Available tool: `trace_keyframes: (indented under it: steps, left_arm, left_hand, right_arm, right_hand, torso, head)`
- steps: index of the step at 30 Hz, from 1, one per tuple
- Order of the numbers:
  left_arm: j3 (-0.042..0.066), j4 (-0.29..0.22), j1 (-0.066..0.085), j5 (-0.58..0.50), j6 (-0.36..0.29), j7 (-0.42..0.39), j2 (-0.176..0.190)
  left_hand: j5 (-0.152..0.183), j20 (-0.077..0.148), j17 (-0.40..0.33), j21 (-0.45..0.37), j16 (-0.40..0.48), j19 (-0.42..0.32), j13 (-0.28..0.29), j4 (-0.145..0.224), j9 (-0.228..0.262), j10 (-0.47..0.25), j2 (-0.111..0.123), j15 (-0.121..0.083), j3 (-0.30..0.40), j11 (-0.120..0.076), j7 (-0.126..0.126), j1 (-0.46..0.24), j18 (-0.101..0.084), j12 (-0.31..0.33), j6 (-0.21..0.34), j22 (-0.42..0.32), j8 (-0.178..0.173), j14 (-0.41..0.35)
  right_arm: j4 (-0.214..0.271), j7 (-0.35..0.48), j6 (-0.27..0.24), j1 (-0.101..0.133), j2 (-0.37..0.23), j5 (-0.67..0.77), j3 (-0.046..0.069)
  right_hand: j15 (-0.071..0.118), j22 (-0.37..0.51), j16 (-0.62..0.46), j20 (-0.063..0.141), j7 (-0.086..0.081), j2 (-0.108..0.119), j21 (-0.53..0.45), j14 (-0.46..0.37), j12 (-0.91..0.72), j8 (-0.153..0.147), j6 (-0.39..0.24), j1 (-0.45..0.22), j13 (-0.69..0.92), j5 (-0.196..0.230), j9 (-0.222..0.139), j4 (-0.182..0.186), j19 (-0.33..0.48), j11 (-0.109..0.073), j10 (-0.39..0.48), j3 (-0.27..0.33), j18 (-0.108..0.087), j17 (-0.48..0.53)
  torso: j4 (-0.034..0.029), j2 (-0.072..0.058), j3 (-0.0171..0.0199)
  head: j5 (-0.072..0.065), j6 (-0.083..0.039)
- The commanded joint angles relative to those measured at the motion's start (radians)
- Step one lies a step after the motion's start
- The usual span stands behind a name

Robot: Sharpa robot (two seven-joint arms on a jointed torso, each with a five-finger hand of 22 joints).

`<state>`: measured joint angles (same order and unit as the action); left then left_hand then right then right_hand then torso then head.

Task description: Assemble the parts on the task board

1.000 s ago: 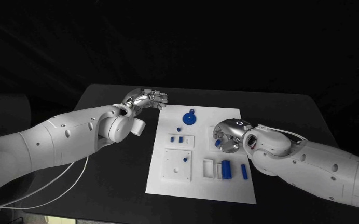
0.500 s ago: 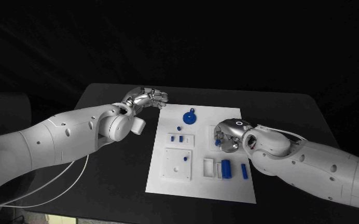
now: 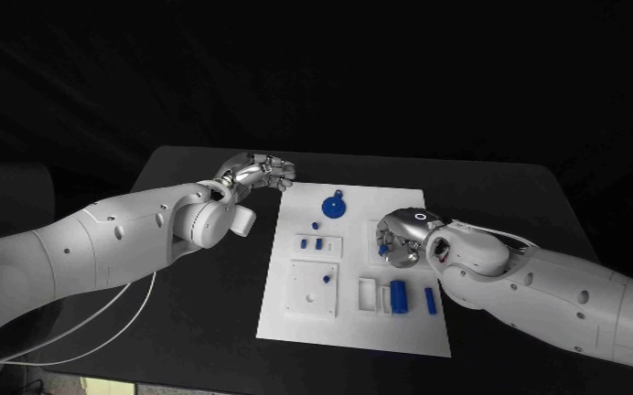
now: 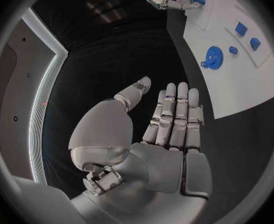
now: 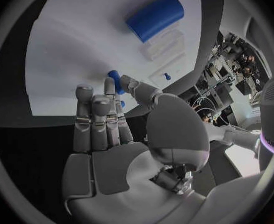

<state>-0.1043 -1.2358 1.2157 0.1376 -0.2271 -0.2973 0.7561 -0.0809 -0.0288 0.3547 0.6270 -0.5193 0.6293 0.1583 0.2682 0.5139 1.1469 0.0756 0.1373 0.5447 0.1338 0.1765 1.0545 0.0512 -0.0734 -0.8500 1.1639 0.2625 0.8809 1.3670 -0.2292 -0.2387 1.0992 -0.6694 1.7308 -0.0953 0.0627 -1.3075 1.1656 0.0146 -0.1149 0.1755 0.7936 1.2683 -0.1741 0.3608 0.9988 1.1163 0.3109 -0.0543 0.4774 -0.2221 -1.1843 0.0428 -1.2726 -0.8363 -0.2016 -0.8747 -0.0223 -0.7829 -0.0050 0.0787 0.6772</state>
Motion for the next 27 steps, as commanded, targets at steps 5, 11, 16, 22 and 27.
trace_keyframes:
  steps: [5,11,16,22,27]
  left_arm:
    - [0.001,0.000,0.001,0.000,0.010,-0.007,-0.001]
    - [0.001,0.002,0.001,0.000,0.010,-0.007,-0.002]
    - [0.001,0.003,0.001,0.000,0.010,-0.007,-0.003]
    - [0.001,0.004,0.001,0.000,0.010,-0.007,-0.004]
    - [0.001,0.004,0.001,0.000,0.010,-0.007,-0.004]
  left_hand:
    - [0.001,-0.005,0.002,-0.005,0.005,0.004,-0.001,-0.006,-0.001,0.005,0.004,-0.003,-0.002,0.005,0.000,-0.004,0.016,0.004,0.008,0.001,0.006,0.007]
    - [0.001,-0.005,0.002,-0.005,0.005,0.004,-0.001,-0.006,-0.001,0.005,0.004,-0.003,-0.002,0.005,0.000,-0.004,0.016,0.004,0.008,0.002,0.006,0.007]
    - [0.001,-0.005,0.003,-0.005,0.006,0.004,-0.002,-0.006,-0.002,0.005,0.003,-0.003,-0.002,0.005,0.000,-0.004,0.016,0.004,0.008,0.002,0.006,0.007]
    - [0.001,-0.005,0.003,-0.006,0.006,0.004,-0.002,-0.006,-0.002,0.005,0.003,-0.003,-0.002,0.005,0.000,-0.004,0.016,0.004,0.009,0.002,0.006,0.007]
    - [0.001,-0.005,0.004,-0.006,0.007,0.004,-0.002,-0.006,-0.002,0.004,0.003,-0.003,-0.002,0.005,0.000,-0.004,0.016,0.004,0.009,0.002,0.006,0.007]
  right_arm:
    - [0.000,-0.001,-0.027,-0.005,0.000,0.020,-0.002]
    - [0.005,0.002,-0.040,-0.005,-0.007,0.008,-0.002]
    - [0.014,0.009,-0.054,-0.005,-0.013,-0.007,-0.002]
    - [0.031,0.016,-0.073,-0.005,-0.024,-0.022,0.005]
    - [0.052,0.018,-0.079,-0.005,-0.037,-0.037,0.020]
  right_hand:
    - [0.009,-0.020,0.007,0.000,0.002,-0.022,0.009,0.006,-0.009,0.008,0.017,-0.003,0.006,0.005,0.005,-0.004,-0.011,-0.003,-0.014,-0.014,-0.060,-0.001]
    - [0.012,-0.019,0.007,0.001,0.005,-0.024,0.011,0.009,-0.013,0.011,0.024,-0.008,0.010,0.005,0.007,-0.009,-0.015,-0.006,-0.021,-0.020,-0.060,-0.001]
    - [0.013,-0.019,0.007,0.001,0.006,-0.024,0.011,0.011,-0.015,0.011,0.026,-0.010,0.011,0.005,0.007,-0.011,-0.016,-0.007,-0.023,-0.023,-0.060,-0.001]
    - [0.014,-0.019,0.007,0.002,0.007,-0.024,0.012,0.012,-0.016,0.012,0.029,-0.011,0.013,0.005,0.008,-0.014,-0.018,-0.008,-0.025,-0.027,-0.060,-0.001]
    - [0.015,-0.018,0.007,0.002,0.007,-0.023,0.013,0.014,-0.017,0.013,0.030,-0.012,0.014,0.005,0.008,-0.016,-0.019,-0.009,-0.026,-0.029,-0.060,-0.001]
  torso:
    - [-0.0002,0.000,-0.0007]
    - [-0.0008,0.000,-0.0004]
    - [-0.0004,0.000,-0.0003]
    - [0.0001,0.000,-0.0004]
    - [0.0007,0.000,-0.0008]
  head:
    - [-0.003,0.000]
    - [-0.003,0.000]
    - [-0.002,-0.001]
    - [-0.001,-0.002]
    - [0.001,-0.002]
